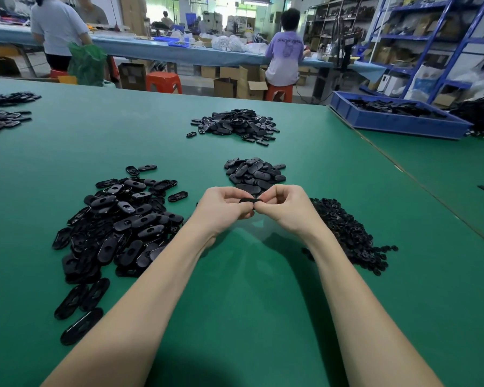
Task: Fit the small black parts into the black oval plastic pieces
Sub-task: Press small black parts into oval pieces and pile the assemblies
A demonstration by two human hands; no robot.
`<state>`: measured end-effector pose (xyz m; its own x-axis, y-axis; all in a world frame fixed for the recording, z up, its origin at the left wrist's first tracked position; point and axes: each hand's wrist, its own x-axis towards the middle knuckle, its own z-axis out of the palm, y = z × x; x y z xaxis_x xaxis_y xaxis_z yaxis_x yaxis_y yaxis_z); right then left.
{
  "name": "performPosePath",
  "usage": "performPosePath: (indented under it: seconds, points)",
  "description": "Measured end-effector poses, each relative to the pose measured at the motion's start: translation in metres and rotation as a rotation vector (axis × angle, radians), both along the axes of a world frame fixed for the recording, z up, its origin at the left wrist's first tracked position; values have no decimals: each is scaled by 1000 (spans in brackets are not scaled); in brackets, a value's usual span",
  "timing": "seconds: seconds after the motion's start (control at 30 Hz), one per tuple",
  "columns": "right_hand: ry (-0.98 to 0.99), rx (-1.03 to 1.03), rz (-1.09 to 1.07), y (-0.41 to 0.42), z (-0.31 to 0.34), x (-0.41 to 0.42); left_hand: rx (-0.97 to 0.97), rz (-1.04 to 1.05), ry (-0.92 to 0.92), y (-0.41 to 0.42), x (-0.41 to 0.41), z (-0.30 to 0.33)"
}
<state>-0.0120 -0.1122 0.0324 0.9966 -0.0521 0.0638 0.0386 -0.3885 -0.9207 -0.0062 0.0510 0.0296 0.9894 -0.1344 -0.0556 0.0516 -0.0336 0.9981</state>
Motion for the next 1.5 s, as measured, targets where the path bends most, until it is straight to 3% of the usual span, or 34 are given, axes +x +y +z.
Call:
performPosePath:
  seconds: [0.07,0.17,0.4,0.53,0.9,1.17,1.3,1.5]
  points:
    - [8,108,0,1,0,0,36,-15,-58,5,2,1]
    - [53,265,-25,-1,1,0,255,-42,-248,13,6,2]
    - [105,256,-194,6,-5,5,506,161,-447,11,31,-1]
    - [147,153,-182,14,-15,9,485,283,-373,-14,78,5]
    - [148,100,-141,12,-23,17,634,269,-201,-42,147,4]
    - [136,89,-139,9,-24,17,513,297,-274,-18,112,11]
    - [113,-18,-131,10,-26,16,510,258,-255,23,74,13]
    - [104,-349,-81,17,-21,12,812,64,-125,80,40,34]
